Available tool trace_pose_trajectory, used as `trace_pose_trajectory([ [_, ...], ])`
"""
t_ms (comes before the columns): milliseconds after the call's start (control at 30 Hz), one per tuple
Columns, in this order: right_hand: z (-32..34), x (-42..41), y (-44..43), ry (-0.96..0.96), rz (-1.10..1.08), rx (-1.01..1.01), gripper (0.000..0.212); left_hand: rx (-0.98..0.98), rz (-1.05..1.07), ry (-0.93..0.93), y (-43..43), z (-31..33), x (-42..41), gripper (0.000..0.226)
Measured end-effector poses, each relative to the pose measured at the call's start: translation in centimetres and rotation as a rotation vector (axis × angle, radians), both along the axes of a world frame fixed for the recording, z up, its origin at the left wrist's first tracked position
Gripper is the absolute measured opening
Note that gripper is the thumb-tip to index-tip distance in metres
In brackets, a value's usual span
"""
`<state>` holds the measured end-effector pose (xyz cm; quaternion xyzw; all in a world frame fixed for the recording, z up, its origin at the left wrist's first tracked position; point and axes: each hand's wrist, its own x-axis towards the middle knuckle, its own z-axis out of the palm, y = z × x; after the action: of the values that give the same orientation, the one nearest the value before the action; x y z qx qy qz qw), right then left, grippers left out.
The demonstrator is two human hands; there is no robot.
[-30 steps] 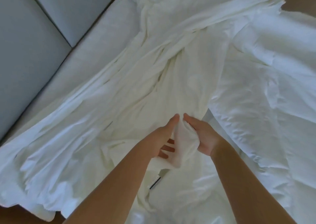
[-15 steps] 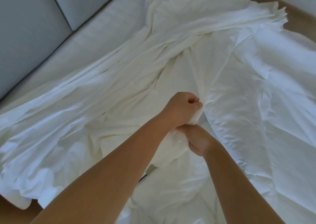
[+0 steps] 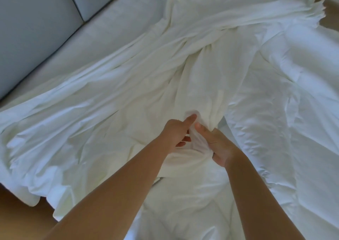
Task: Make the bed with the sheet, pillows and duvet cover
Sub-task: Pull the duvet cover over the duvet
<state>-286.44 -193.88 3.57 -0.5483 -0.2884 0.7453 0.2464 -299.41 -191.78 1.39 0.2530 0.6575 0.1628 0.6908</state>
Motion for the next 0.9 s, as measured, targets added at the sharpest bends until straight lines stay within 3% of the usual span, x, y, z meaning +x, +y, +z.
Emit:
trace_pose_trajectory([
  [133,0.2,-0.9,0.1,-0.024,-0.035,0.016,0.078,0.293,0.018,0.085,1.3,1.3,0.9,0.021],
  [200,0.4,-0.6,0.3,0.057,-0.01,0.03,0.058,0.408,0.007,-0.014,2.2,2.7,0.9,0.017],
  [267,0.8,-0.1,0.5,0.114,0.06,0.077,0.025,0.387,-0.054,-0.3,2.7,4.5,0.9,0.011],
  [333,0.8,0.1,0.6,0.134,0.073,0.11,0.023,0.378,-0.149,-0.385,3.0,5.6,0.7,0.01],
  [400,0.1,0.0,0.3,0.216,0.013,0.085,0.024,0.434,-0.163,-0.282,3.0,5.6,0.3,0.013],
  [500,-0.8,0.1,-0.5,0.388,-0.146,0.017,0.03,0.462,-0.182,0.076,1.8,4.1,-0.9,0.018],
  [567,-1.2,0.4,-0.7,0.458,-0.216,-0.046,0.034,0.319,-0.355,0.33,-0.1,2.1,-1.7,0.047],
  [600,-1.3,0.5,-0.8,0.449,-0.224,-0.064,0.035,0.193,-0.406,0.359,-1.1,1.2,-2.0,0.065],
  [667,-1.6,0.7,-0.8,0.386,-0.214,-0.089,0.037,-0.046,-0.362,0.228,-2.6,0.3,-2.3,0.084],
  [767,-1.5,0.9,-0.7,0.296,-0.161,-0.123,0.047,-0.112,-0.166,-0.065,-2.0,0.0,-1.7,0.066],
  [867,-0.8,1.0,-0.6,0.218,-0.125,-0.102,0.055,0.1,-0.065,-0.104,-0.3,1.3,-0.3,0.025],
  [900,-0.7,1.1,-0.6,0.214,-0.126,-0.084,0.055,0.155,-0.042,-0.11,0.3,1.9,0.0,0.022],
])
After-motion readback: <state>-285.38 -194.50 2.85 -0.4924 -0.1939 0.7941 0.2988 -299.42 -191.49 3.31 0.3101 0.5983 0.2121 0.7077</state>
